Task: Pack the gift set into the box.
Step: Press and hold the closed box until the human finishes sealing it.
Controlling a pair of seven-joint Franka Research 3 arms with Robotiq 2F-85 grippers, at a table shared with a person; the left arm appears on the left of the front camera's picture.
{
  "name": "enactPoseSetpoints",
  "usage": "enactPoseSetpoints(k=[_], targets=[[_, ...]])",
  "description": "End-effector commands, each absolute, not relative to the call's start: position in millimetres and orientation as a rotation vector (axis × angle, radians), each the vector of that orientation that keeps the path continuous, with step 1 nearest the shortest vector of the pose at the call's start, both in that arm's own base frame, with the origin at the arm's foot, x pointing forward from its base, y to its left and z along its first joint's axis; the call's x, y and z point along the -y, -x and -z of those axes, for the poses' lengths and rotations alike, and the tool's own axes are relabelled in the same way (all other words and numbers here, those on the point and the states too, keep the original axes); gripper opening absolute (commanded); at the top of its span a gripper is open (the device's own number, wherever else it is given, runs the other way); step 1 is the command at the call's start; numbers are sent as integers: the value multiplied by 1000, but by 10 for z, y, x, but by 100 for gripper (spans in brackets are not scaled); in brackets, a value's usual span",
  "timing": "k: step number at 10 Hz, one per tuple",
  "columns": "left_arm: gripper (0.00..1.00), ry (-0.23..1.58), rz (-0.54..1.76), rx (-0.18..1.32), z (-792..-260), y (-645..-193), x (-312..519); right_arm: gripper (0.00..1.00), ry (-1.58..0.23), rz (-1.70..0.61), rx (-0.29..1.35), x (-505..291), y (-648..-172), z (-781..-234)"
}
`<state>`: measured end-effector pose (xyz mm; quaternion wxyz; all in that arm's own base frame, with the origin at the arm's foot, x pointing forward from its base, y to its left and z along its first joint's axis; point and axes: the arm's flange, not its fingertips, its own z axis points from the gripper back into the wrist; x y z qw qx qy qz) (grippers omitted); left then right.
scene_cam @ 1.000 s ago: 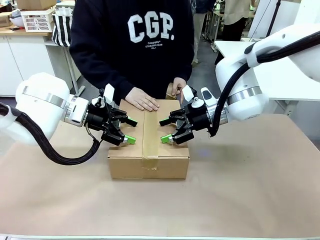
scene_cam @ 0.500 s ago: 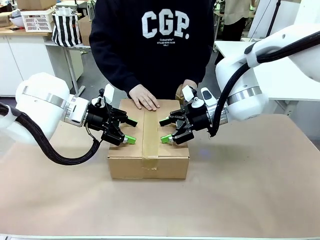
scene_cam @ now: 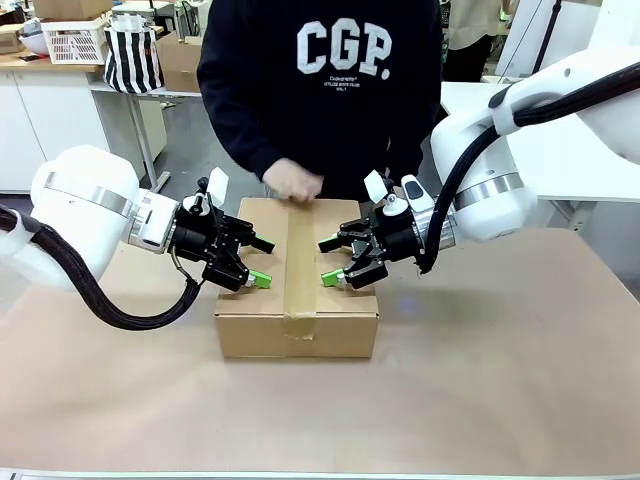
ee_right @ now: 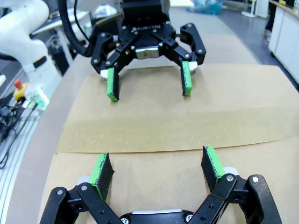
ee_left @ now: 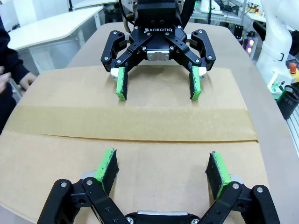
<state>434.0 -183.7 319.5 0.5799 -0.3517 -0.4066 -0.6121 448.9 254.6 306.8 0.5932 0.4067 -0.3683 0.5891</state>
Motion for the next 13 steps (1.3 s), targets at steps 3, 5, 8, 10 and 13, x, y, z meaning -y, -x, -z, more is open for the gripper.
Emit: enactPoseSetpoints(k=[3, 5, 8, 10, 13], targets=[[100, 817, 1435, 951, -3181, -4324, 1825, 100, -933, -1371, 857, -2536, -4474, -3028], [100, 817, 1435, 951, -3181, -4324, 1825, 100, -933, -1371, 857, -2536, -4474, -3028], [100, 817, 1435, 951, -3181, -4324, 1825, 100, -933, -1371, 857, -2536, -4474, -3028], [100, 817, 1435, 951, -3181, -4324, 1825, 100, -933, -1371, 857, -2536, -4474, -3028], [100, 822, 1431, 950, -3195, -4340, 1837, 100, -933, -1371, 857, -2536, -4474, -3028]])
